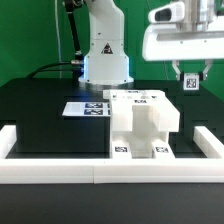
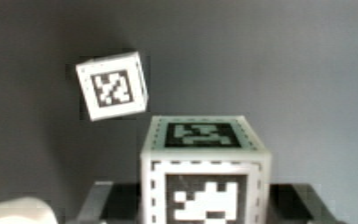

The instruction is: Assemble chair

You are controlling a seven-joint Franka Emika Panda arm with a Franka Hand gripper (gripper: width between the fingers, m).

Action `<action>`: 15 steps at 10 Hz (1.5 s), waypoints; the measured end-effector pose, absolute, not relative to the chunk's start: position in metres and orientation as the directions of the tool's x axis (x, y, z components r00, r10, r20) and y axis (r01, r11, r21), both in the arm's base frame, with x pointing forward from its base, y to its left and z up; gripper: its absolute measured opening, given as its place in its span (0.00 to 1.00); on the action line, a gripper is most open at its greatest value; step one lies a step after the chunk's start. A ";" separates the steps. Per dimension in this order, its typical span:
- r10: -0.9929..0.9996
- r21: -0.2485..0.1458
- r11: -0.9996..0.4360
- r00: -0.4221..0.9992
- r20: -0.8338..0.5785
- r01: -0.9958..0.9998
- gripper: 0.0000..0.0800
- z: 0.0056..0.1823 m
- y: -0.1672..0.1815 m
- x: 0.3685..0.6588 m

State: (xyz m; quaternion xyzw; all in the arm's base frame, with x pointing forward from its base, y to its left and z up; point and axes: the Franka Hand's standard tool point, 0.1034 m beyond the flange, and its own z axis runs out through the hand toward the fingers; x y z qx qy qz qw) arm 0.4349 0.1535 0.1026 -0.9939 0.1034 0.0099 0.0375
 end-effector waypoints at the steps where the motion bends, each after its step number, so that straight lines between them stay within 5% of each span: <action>1: -0.205 -0.071 -0.976 0.978 -0.029 -0.206 0.36 0.101 0.153 0.434; 4: -0.147 -0.071 -0.986 0.989 -0.032 -0.149 0.36 0.103 0.148 0.435; 9: 0.034 -0.092 -0.995 0.999 -0.022 0.031 0.36 0.151 0.082 0.490; 15: 0.103 -0.069 -0.992 0.994 -0.017 0.102 0.36 0.136 0.069 0.503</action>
Offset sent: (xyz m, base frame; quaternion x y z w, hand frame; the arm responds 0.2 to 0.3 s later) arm 0.0000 0.0000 0.0000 0.0000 0.0000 0.0000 1.0000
